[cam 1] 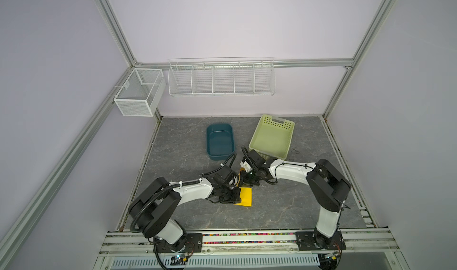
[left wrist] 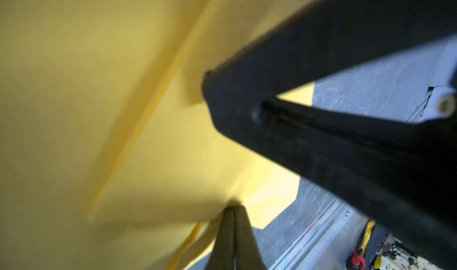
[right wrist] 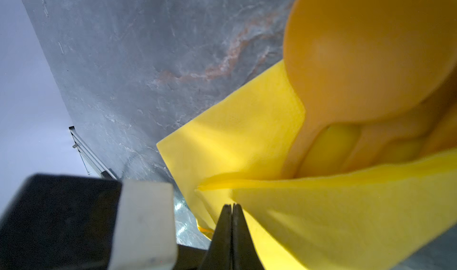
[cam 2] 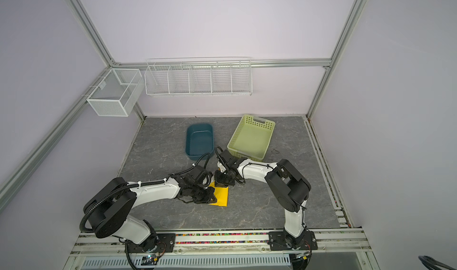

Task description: Place the utensils on the paper napkin and roll it up

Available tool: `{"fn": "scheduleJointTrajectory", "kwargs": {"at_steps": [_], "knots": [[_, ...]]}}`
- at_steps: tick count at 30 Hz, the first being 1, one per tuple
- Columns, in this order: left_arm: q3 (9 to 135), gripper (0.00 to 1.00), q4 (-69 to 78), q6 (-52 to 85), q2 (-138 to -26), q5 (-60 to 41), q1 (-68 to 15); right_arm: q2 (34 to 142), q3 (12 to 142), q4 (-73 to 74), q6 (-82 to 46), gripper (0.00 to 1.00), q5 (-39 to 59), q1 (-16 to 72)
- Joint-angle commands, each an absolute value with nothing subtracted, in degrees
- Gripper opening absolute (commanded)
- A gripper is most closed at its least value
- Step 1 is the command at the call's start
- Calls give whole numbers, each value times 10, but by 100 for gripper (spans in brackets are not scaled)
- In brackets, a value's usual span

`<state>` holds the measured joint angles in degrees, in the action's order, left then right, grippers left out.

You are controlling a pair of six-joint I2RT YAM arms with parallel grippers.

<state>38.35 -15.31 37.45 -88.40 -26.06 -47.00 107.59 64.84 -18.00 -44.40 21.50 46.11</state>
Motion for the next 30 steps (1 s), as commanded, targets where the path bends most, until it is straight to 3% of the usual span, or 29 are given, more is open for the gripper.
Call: {"fn": "scheduleJointTrajectory", "kwargs": {"at_steps": [1,15,30], "knots": [[368,3,-176,371,-905,-226,-474,1101,657,-218,-420,7,187,456],[353,3,-166,381,-897,-237,-475,1122,668,-228,-403,7,170,447],[354,3,-166,381,-898,-230,-474,1017,617,-186,-460,7,249,473]]}}
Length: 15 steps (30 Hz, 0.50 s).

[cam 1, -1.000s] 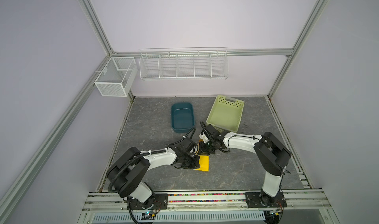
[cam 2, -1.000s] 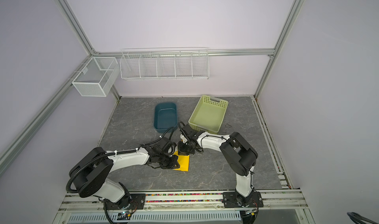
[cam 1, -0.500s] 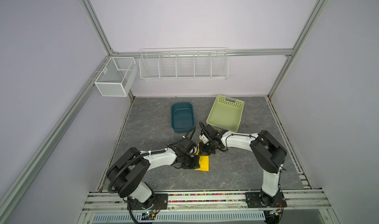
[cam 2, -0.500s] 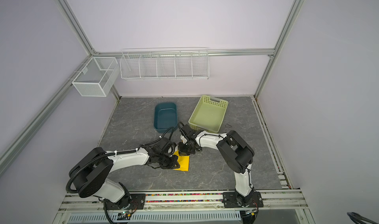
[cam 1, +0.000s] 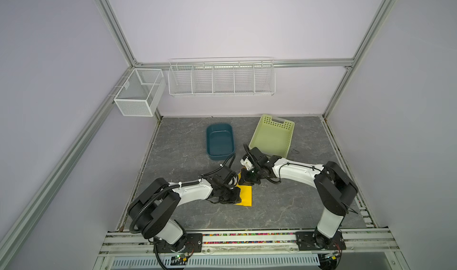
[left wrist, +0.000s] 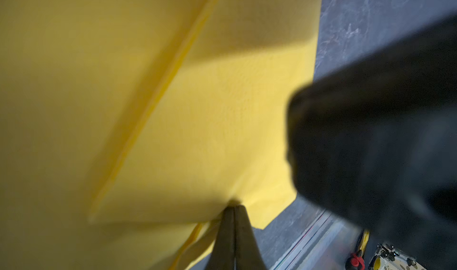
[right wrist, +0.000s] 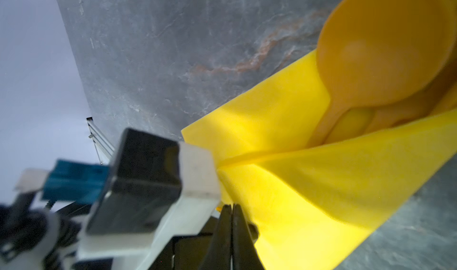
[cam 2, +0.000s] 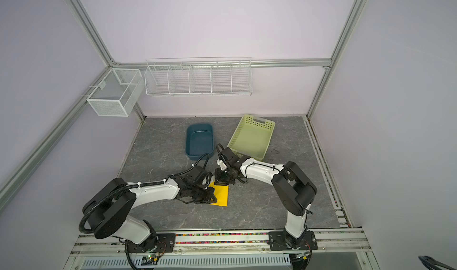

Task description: Place the utensils on the paper napkin and roll it up

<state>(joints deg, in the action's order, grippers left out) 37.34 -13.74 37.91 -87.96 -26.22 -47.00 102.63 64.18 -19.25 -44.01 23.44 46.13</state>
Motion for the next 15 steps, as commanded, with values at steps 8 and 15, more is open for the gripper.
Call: {"fn": "scheduleJointTrajectory", "kwargs": {"at_steps": [8,15], "knots": [[354,3,-167,383,-896,-229,-474,1030,584,-161,-474,7,256,492],[355,3,-168,383,-894,-228,-475,1056,577,-162,-466,7,241,493]]}}
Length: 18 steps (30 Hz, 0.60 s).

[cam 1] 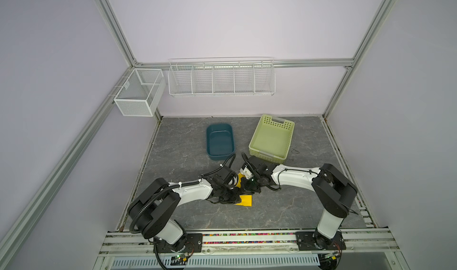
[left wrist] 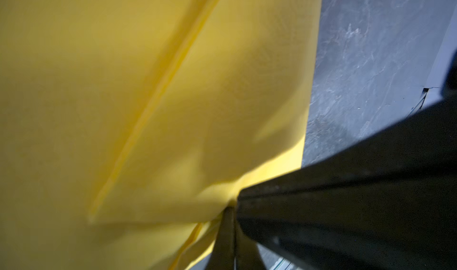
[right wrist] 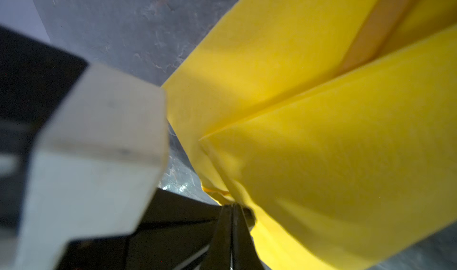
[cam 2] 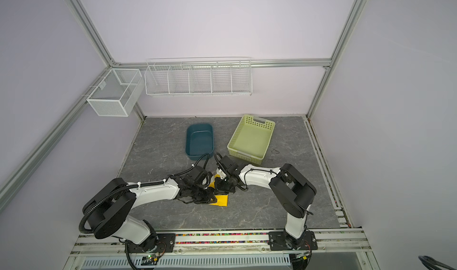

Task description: Place the utensils on the paper napkin and roll it up

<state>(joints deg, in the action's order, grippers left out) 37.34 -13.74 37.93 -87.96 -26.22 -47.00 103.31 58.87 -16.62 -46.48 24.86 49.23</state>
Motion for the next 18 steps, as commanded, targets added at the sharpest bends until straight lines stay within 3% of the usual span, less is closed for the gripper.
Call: {"fn": "scheduleJointTrajectory", "kwargs": {"at_steps": [1,18], "knots": [[356,3,-168,383,-893,-227,-474,1062,577,-165,-463,7,235,494],[408,13,-231,380,-795,-170,-451,1081,568,-180,-444,7,211,494]]}}
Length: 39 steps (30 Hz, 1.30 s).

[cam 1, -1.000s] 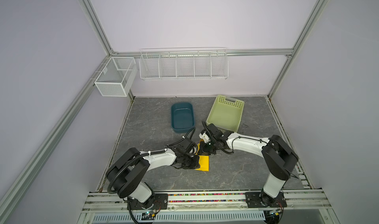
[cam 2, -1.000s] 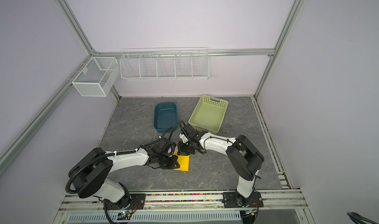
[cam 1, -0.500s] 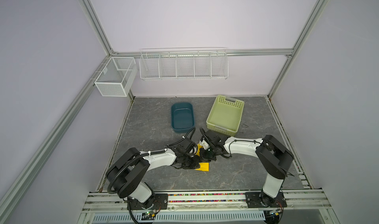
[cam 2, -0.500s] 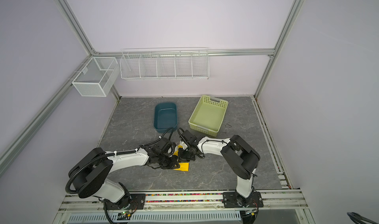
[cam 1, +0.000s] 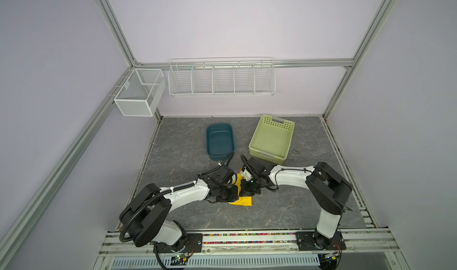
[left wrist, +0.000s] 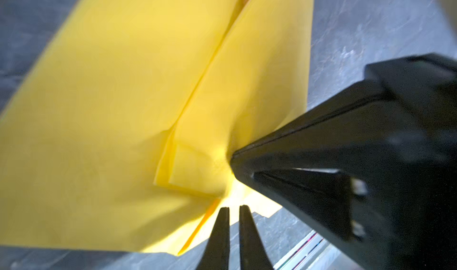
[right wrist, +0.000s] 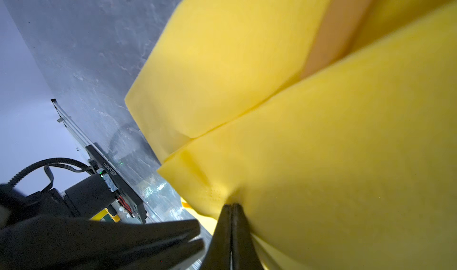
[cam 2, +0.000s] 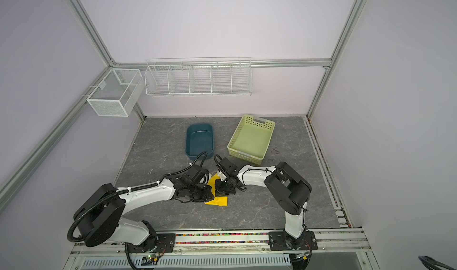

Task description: Place the utensils on the paper napkin and roll it up

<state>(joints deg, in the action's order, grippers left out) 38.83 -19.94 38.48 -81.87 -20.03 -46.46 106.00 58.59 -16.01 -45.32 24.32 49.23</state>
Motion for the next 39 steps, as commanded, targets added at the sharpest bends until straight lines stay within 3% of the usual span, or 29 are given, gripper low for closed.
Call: {"fn": "scheduleJointTrajectory", "kwargs": {"at_steps": [1,13,22,39], "knots": [[407,14,-237,375,-789,-170,-439,1081,569,-180,-444,7,210,495],[326,35,-267,368,-698,-178,-319,1080,562,-171,-450,7,214,495],[256,47,-193,404,-689,-242,-284,1076,562,-170,-452,7,215,498],[225,48,1,418,-827,-339,-280,1076,563,-172,-453,7,214,498]]}}
